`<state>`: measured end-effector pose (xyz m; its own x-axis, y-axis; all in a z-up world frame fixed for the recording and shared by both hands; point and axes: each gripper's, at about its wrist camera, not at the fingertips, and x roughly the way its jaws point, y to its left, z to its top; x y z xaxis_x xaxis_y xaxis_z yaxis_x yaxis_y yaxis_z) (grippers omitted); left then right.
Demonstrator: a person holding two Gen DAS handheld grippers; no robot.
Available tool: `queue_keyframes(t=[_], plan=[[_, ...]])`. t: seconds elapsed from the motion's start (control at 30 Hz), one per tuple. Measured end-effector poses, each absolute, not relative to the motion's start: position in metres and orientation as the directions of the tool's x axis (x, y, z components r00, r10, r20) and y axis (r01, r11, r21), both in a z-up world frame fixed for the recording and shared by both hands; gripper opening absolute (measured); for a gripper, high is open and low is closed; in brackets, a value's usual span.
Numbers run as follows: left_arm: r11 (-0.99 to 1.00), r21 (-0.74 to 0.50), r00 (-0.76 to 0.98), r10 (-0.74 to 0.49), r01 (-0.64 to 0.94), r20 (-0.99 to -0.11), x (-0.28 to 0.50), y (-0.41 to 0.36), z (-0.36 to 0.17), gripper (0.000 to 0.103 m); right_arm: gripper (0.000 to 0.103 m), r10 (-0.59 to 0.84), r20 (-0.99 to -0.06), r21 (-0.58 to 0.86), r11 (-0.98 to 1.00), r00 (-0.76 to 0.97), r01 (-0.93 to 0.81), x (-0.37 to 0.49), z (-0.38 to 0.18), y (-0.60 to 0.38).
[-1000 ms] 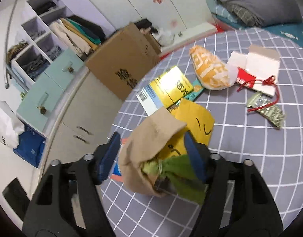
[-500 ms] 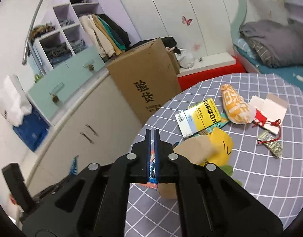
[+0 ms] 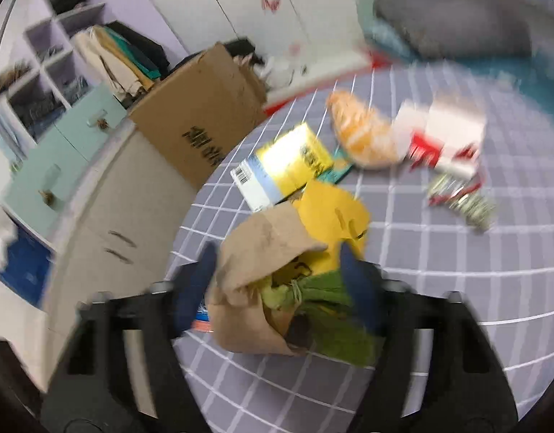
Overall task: Collect trash
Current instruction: 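Grasp the blue pen with the left tool while the right tool grasps the brown paper bag, then carry pen and paper bag to the blue bin and release both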
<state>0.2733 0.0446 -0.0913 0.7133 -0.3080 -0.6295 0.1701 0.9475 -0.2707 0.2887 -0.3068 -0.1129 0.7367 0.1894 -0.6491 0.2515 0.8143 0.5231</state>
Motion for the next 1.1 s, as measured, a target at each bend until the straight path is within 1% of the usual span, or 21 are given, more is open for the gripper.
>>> queue_keyframes(t=[0.07, 0.1, 0.17, 0.27, 0.33, 0.5, 0.6, 0.63, 0.7, 0.77, 0.93, 1.1], plan=[[0.946, -0.274, 0.713, -0.313, 0.174, -0.628, 0.275, 0.044, -0.091, 0.009, 0.016, 0.217, -0.631, 0.533, 0.818, 0.745, 0.214, 0.294, -0.112, -0.306], [0.946, -0.275, 0.712, -0.314, 0.174, -0.628, 0.275, 0.044, -0.091, 0.009, 0.009, 0.2, -0.626, 0.514, 0.833, 0.754, 0.206, 0.292, -0.108, -0.303], [0.943, -0.281, 0.712, -0.319, 0.176, -0.625, 0.276, 0.044, -0.091, 0.009, 0.008, 0.148, -0.607, 0.465, 0.863, 0.78, 0.198, 0.286, -0.098, -0.296], [0.941, -0.287, 0.709, -0.325, 0.178, -0.626, 0.277, 0.044, -0.092, 0.009, 0.008, 0.115, -0.579, 0.428, 0.885, 0.807, 0.181, 0.277, -0.084, -0.288], [0.939, -0.293, 0.705, -0.332, 0.181, -0.626, 0.277, 0.044, -0.093, 0.009, 0.008, 0.069, -0.566, 0.372, 0.911, 0.822, 0.18, 0.273, -0.074, -0.281], [0.936, -0.299, 0.702, -0.338, 0.184, -0.627, 0.275, 0.046, -0.092, 0.009, 0.008, 0.057, -0.553, 0.348, 0.922, 0.831, 0.168, 0.271, -0.063, -0.277], [0.935, -0.305, 0.702, -0.341, 0.183, -0.625, 0.273, 0.049, -0.091, 0.009, 0.008, 0.109, -0.555, 0.396, 0.906, 0.825, 0.148, 0.271, -0.065, -0.279], [0.934, -0.307, 0.702, -0.342, 0.182, -0.625, 0.272, 0.05, -0.091, 0.009, 0.008, 0.113, -0.557, 0.391, 0.91, 0.823, 0.14, 0.269, -0.065, -0.277], [0.934, -0.307, 0.704, -0.341, 0.181, -0.623, 0.27, 0.052, -0.09, 0.009, 0.008, 0.111, -0.534, 0.386, 0.914, 0.838, 0.125, 0.262, -0.059, -0.271], [0.935, -0.31, 0.707, -0.338, 0.175, -0.622, 0.268, 0.054, -0.089, 0.009, 0.008, 0.161, -0.508, 0.419, 0.905, 0.846, 0.079, 0.256, -0.051, -0.263], [0.926, -0.342, 0.716, -0.346, 0.159, -0.606, 0.26, 0.069, -0.083, 0.009, 0.008, 0.277, -0.452, 0.417, 0.906, 0.848, -0.073, 0.244, -0.023, -0.212], [0.932, -0.345, 0.729, -0.313, 0.111, -0.609, 0.248, 0.096, -0.083, 0.009, 0.008, 0.399, -0.475, 0.394, 0.893, 0.784, -0.216, 0.245, -0.03, -0.136]])
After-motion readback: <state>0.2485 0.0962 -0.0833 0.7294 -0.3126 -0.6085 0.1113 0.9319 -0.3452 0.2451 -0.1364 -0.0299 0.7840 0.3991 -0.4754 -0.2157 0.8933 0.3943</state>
